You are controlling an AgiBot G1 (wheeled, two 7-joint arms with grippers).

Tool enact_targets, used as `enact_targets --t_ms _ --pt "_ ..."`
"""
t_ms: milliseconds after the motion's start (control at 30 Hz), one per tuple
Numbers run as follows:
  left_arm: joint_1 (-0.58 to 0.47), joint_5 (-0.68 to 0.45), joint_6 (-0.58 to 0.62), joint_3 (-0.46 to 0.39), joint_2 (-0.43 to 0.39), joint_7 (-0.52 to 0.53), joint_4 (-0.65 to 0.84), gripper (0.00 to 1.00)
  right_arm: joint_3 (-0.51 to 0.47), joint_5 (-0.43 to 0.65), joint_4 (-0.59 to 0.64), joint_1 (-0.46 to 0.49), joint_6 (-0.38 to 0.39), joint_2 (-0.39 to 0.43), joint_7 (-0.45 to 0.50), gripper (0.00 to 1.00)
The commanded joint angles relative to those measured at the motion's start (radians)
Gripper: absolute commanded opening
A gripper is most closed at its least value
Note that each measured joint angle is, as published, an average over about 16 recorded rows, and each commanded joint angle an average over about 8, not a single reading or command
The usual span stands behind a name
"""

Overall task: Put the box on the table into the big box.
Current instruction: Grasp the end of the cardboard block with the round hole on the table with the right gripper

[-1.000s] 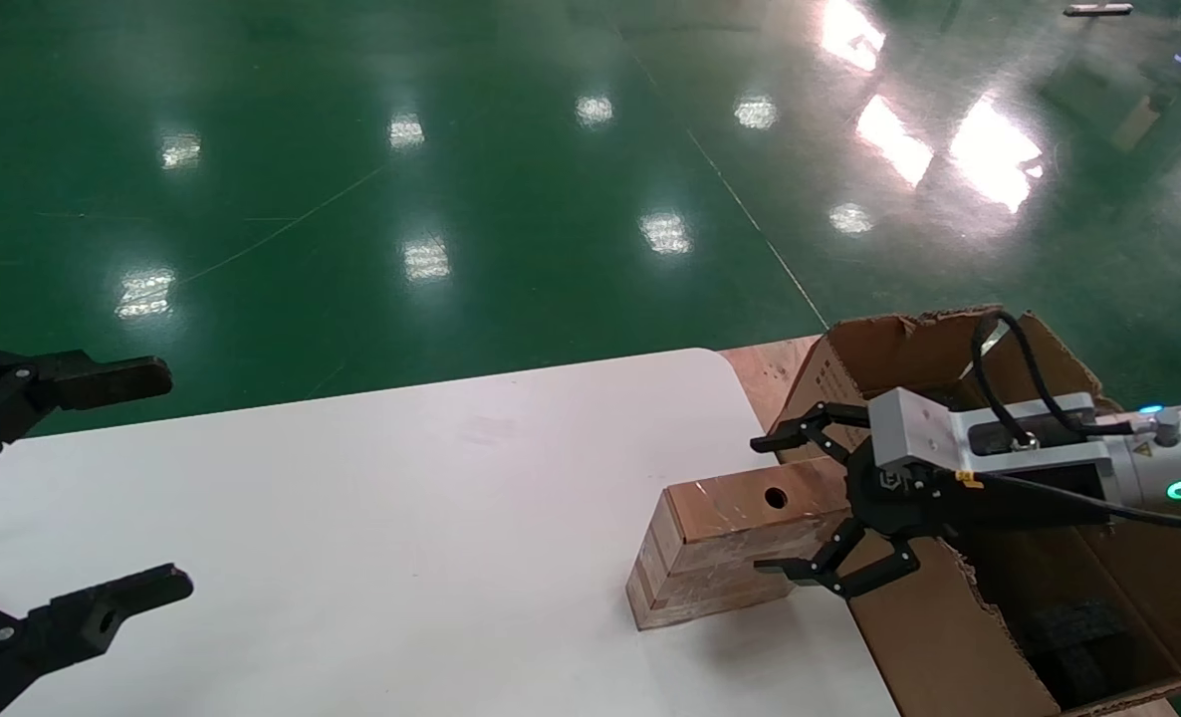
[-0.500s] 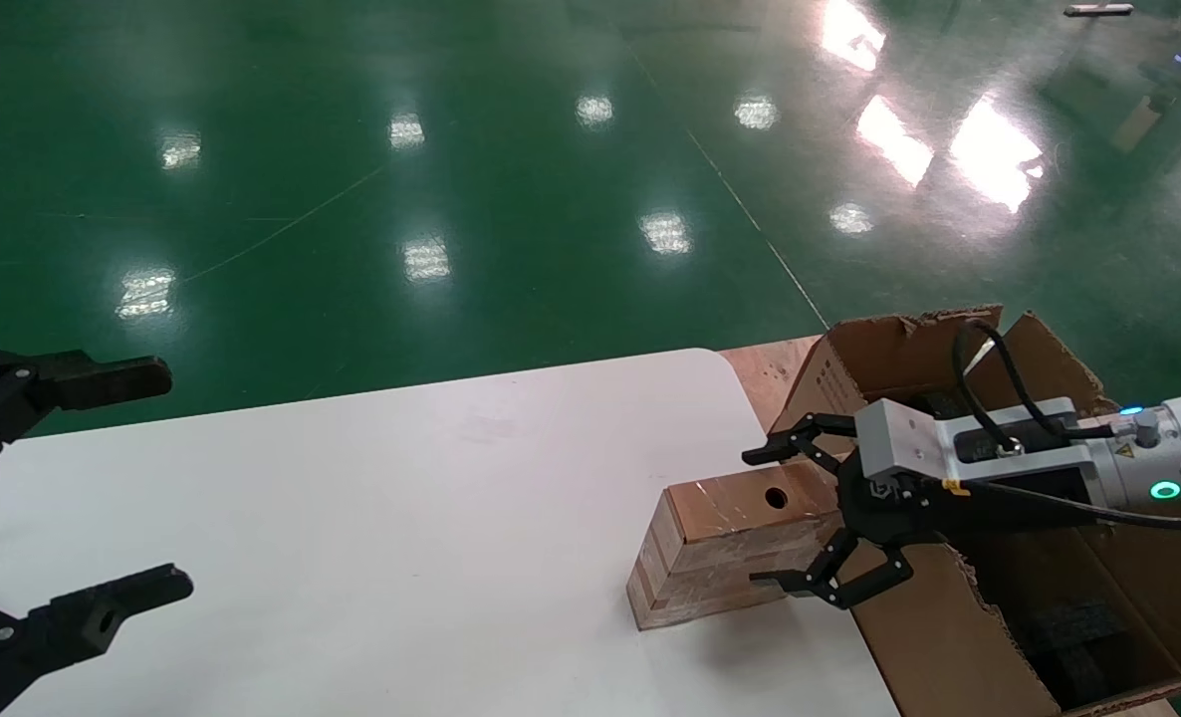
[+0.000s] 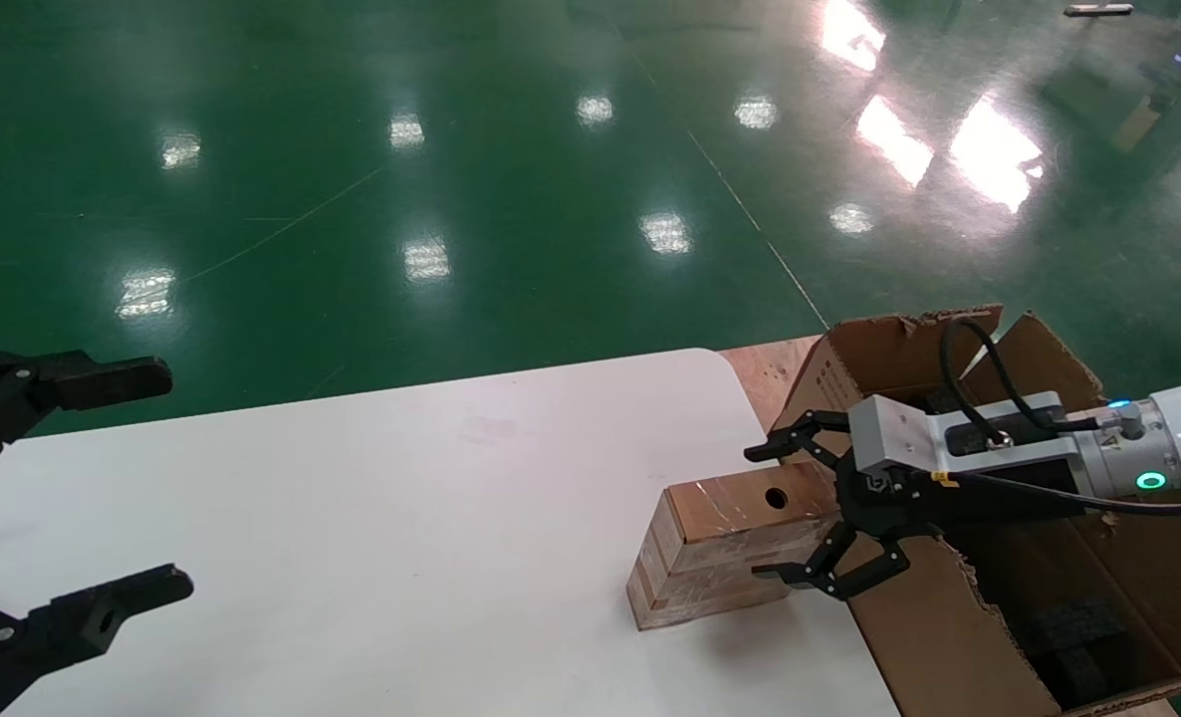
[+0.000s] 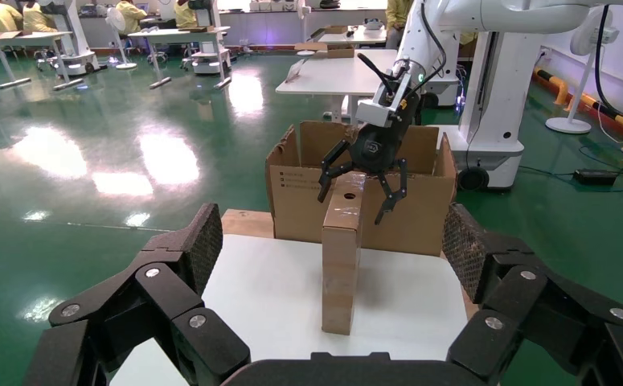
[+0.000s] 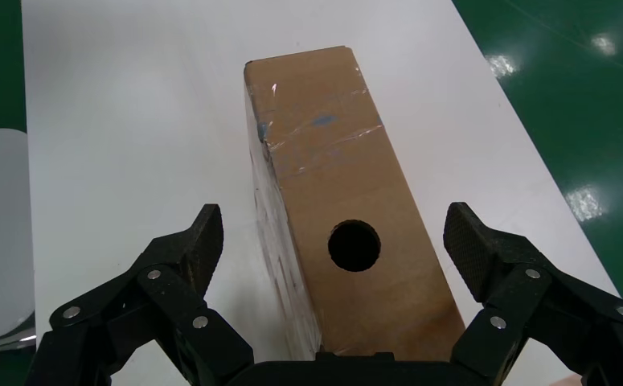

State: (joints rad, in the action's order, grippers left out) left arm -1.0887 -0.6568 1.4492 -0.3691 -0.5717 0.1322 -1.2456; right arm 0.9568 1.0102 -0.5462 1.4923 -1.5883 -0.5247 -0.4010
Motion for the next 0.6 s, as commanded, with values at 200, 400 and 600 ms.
enact_targets --t_ms 200,400,600 --pt "0.000 0.000 0.000 0.000 0.000 0.000 0.000 0.72 0.010 -0.003 0.006 0.006 -0.001 -0.003 -0.003 0.31" --pt "0.000 0.000 0.000 0.000 0.000 0.000 0.000 0.03 0.005 -0.002 0.002 0.002 -0.001 -0.002 -0.002 0.00" --pt "0.000 0.000 0.000 0.000 0.000 0.000 0.000 0.00 0.001 -0.001 0.000 0.000 0.000 -0.001 -0.002 0.00"
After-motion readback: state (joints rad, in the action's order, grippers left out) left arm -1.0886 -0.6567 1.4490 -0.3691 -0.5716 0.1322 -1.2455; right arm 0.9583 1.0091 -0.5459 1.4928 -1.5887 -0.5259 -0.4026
